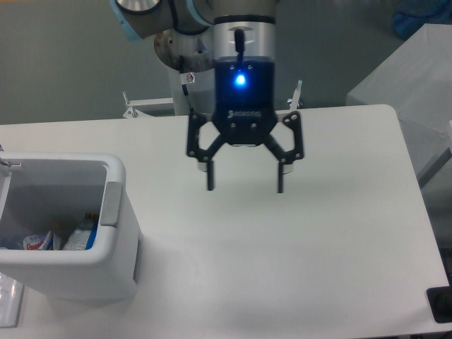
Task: Place the trash in the trash can
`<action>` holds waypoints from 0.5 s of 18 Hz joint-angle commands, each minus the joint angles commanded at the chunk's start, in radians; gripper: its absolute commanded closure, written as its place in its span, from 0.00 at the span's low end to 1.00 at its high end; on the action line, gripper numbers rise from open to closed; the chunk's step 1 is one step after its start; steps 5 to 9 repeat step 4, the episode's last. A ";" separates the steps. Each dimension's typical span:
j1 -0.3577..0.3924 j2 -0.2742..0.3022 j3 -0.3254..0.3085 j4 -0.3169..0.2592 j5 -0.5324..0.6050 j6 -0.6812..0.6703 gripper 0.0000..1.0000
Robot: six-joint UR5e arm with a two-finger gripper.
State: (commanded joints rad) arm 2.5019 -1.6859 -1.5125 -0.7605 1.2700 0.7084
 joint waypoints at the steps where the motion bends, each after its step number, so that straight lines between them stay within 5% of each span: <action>1: 0.002 0.009 0.003 -0.029 0.017 0.035 0.00; 9: 0.006 0.031 -0.012 -0.065 0.049 0.108 0.00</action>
